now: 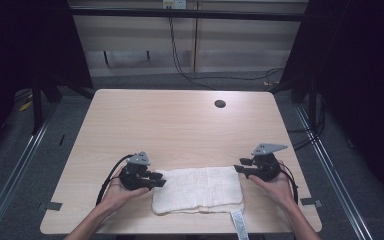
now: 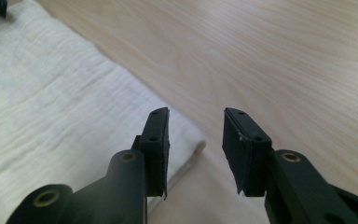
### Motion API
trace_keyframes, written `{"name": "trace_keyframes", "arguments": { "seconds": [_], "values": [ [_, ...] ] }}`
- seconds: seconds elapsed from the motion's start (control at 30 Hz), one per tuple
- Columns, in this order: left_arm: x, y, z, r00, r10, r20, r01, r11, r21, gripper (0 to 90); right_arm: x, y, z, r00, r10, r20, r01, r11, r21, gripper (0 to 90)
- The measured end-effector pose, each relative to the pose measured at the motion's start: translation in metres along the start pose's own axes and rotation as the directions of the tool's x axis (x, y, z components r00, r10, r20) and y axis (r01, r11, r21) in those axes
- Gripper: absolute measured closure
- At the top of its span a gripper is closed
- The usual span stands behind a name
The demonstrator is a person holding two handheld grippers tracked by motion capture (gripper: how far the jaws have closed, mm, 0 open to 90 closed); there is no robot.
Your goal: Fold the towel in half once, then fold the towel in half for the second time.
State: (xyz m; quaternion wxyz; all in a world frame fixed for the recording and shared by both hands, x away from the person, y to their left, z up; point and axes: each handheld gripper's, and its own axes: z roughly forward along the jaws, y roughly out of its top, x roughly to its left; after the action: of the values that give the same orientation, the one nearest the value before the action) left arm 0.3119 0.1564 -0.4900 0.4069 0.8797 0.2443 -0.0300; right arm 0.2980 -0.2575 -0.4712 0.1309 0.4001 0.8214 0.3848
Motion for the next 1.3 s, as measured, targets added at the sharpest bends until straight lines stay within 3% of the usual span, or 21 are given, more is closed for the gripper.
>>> {"name": "trace_keyframes", "arguments": {
  "seconds": [0.07,0.23,0.4,0.53,0.73,0.9,1.0,1.1,1.17,1.3],
  "values": [
    [-0.003,-0.003,0.001,0.9999,0.01,-0.01,-0.01,0.9997,0.022,64.9,-0.003,0.002,0.009,1.0,0.002,-0.001,-0.002,1.0,0.008,60.6],
    [-0.003,-0.006,0.003,0.9998,0.007,-0.016,-0.007,0.9998,0.02,63.2,-0.003,-0.004,0.024,0.9997,0.018,-0.016,-0.017,0.999,0.05,60.6],
    [-0.004,-0.007,0.004,0.9995,0.018,-0.025,-0.018,0.9997,0.016,59.7,-0.002,-0.009,0.03,0.9992,0.017,-0.036,-0.014,0.997,0.075,75.7],
    [-0.008,-0.008,0.006,0.9992,0.03,-0.027,-0.03,0.9995,0.013,57.5,-0.002,-0.013,0.027,0.9993,0.022,-0.031,-0.02,0.997,0.077,85.8],
    [-0.015,-0.008,0.009,0.9988,0.049,-0.008,-0.049,0.9985,0.025,59.8,-0.003,-0.018,0.019,0.9994,0.028,-0.022,-0.027,0.997,0.077,87.1],
    [-0.019,-0.006,0.012,0.999,0.042,0.015,-0.043,0.9987,0.029,58.9,-0.005,-0.02,0.016,0.9994,0.03,-0.016,-0.029,0.997,0.073,85.8],
    [-0.02,-0.005,0.009,0.9991,0.041,0.013,-0.042,0.9984,0.038,56.4,0.0,-0.018,0.009,0.9995,0.027,0.017,-0.028,0.998,0.054,69.2],
    [-0.019,-0.004,0.007,0.9997,0.025,0.001,-0.025,0.9994,0.026,51.2,0.01,-0.014,0.001,0.9998,0.018,-0.002,-0.018,1.0,0.0,64.4],
    [-0.015,-0.002,0.001,0.9999,0.002,-0.017,-0.002,0.9999,0.015,49.1,0.019,-0.012,-0.002,0.9999,-0.01,-0.013,0.01,1.0,-0.013,62.6],
    [-0.008,0.003,-0.005,0.9993,-0.017,-0.034,0.016,0.9996,-0.024,47.3,0.034,-0.007,-0.003,0.9981,-0.015,-0.06,0.013,0.999,-0.033,61.7]
  ]
}}
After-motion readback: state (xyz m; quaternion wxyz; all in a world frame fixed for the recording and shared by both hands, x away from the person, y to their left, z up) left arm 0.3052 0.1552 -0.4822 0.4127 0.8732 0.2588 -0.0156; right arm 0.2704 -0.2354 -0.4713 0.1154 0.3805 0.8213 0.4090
